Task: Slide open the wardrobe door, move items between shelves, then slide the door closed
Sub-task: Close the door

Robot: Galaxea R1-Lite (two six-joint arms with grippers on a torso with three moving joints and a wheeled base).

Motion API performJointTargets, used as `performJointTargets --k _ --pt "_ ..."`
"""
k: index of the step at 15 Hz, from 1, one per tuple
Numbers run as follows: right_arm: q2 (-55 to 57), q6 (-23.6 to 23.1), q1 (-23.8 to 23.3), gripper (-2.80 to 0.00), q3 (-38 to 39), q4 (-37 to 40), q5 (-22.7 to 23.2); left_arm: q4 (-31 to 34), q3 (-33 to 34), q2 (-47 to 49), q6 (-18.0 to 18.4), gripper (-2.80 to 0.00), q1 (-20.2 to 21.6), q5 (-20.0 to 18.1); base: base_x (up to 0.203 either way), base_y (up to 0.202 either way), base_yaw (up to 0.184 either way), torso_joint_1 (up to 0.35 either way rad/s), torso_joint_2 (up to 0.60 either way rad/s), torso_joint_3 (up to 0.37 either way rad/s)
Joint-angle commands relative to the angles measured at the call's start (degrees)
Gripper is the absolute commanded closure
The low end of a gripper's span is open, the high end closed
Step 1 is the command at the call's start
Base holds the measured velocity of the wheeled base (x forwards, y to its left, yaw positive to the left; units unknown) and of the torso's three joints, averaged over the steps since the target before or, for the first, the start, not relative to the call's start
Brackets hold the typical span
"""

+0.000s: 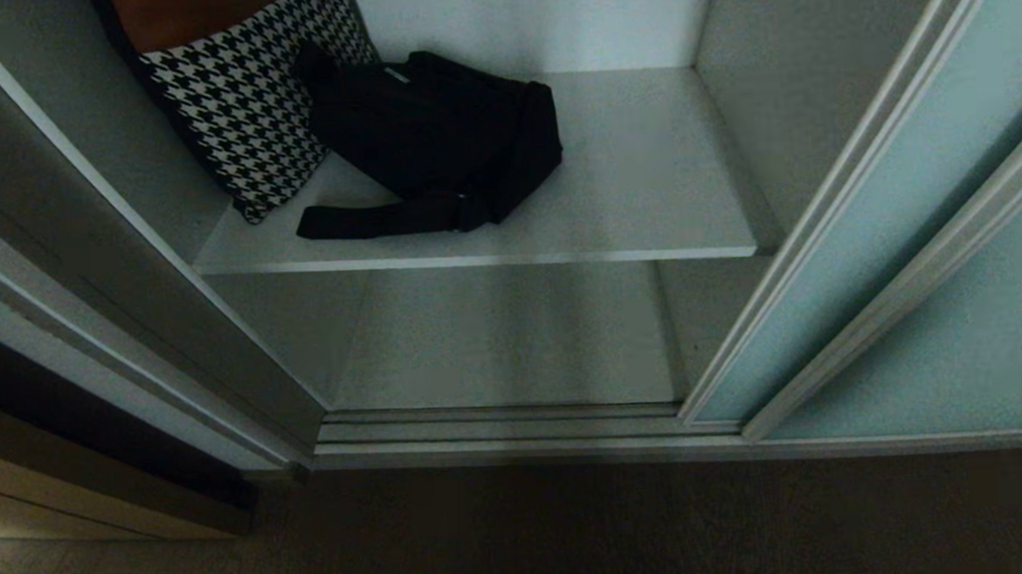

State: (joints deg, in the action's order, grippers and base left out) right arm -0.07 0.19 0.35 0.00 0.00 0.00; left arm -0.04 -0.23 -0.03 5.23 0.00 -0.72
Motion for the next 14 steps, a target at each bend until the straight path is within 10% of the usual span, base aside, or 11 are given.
performJointTargets --k 1,5,7,14 --pt "-0.10 -0.02 0.00 0.00 0.00 0.00 0.00 0.30 0.15 0.12 -3.30 -2.80 0.00 1.34 0.000 0.000 0.000 0.000 0.00 0.000" --pt "-0.10 0.07 0.09 0.00 0.00 0.00 0.00 0.74 0.15 0.12 4.17 -2.80 0.00 -2.27 0.000 0.000 0.000 0.000 0.00 0.000" --pt "-0.10 0.07 0.08 0.00 0.00 0.00 0.00 0.33 0.17 0.12 -1.97 -2.80 0.07 -0.98 0.000 0.000 0.000 0.000 0.00 0.000" --pt "-0.10 -0.02 0.09 0.00 0.00 0.00 0.00 0.54 0.16 0.12 -1.91 -2.80 0.09 -0.42 0.000 0.000 0.000 0.000 0.00 0.000"
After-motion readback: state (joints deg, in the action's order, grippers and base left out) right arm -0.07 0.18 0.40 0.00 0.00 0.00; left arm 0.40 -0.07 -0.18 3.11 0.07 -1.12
